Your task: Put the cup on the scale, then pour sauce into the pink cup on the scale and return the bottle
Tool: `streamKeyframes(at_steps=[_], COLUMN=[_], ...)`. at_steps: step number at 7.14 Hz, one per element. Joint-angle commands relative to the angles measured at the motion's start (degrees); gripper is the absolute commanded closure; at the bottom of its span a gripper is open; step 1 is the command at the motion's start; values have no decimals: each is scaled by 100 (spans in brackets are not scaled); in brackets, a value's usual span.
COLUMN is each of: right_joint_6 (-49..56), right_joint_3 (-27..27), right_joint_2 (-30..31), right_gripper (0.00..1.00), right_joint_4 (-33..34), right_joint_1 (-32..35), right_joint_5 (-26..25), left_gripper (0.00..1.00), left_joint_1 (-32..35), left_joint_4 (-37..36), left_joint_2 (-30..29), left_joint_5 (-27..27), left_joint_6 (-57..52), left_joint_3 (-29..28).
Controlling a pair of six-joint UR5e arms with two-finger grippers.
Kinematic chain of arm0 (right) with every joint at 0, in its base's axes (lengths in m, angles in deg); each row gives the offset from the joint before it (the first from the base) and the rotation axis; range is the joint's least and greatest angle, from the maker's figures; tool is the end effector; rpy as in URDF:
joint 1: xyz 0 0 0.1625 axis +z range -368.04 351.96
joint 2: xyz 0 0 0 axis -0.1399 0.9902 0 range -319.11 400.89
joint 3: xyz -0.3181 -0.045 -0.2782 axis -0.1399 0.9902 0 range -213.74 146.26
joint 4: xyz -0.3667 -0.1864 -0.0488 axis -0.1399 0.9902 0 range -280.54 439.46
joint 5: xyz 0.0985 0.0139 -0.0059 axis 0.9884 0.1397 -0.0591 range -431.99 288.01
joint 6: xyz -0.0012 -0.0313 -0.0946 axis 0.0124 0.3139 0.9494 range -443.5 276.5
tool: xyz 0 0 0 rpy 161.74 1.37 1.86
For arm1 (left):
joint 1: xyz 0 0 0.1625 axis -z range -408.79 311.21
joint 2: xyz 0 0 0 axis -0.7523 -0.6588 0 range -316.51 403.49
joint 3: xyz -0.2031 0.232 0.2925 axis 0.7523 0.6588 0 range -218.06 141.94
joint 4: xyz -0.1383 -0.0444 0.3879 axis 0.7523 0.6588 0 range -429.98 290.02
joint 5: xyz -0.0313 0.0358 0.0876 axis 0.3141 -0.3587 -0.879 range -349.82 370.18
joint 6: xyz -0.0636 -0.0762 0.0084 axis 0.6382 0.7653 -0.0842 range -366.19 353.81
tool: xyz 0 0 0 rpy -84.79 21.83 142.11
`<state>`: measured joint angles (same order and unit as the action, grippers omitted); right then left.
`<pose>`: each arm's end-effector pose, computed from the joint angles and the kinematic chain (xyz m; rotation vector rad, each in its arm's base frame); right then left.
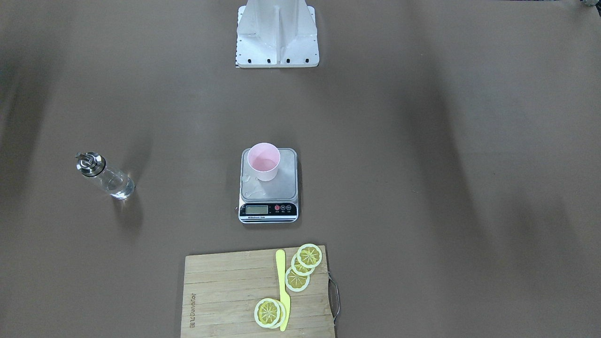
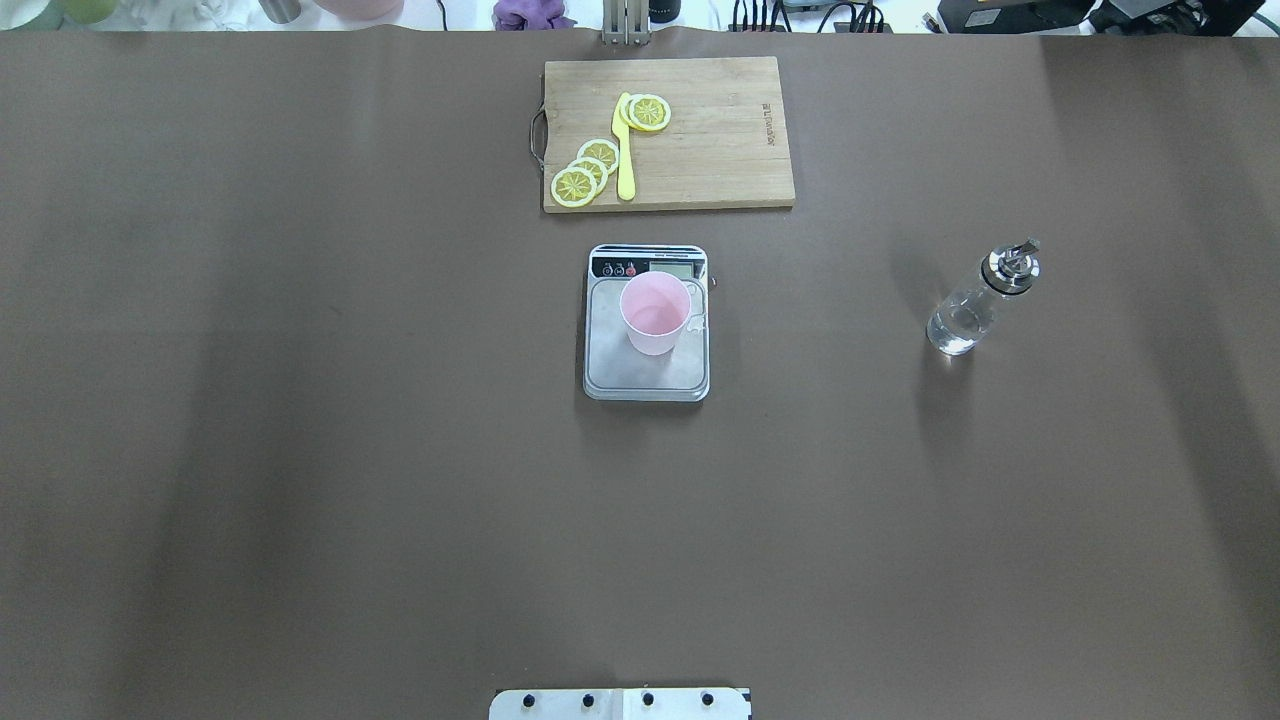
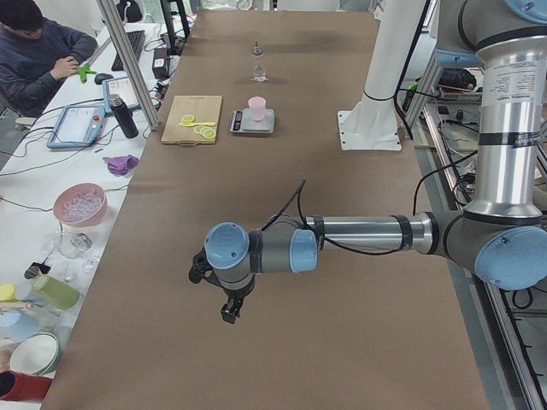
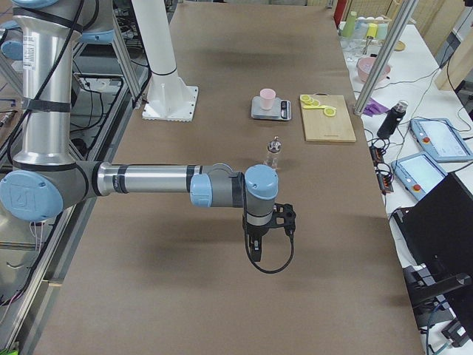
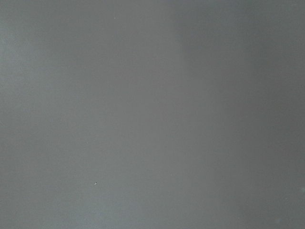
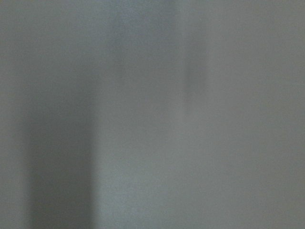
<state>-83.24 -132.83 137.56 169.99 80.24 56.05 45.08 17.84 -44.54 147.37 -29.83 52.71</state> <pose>0.0586 -0.4467 0.6432 0.0233 -0.6645 -0.0443 -0.0919 -0.4679 0.6690 0.1424 0.8165 0.3009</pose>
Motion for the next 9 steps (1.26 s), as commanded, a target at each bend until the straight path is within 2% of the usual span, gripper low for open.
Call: streamKeyframes(at_steps=[1, 9], right_joint_6=[0, -35], right_joint_3=[-31, -118], right_joint_2=[71, 124], right_gripper=[0, 0], right_joint_4=[0, 0], right_joint_1=[-4, 5], right_joint_5=[-7, 1], left_gripper=[1, 1], left_joint_1=[-9, -35], left_joint_4=[-1, 52], left_joint_2=[5, 14], left_joint_5=[0, 0], left_joint_6=[0, 0], left_joint_3=[-15, -217])
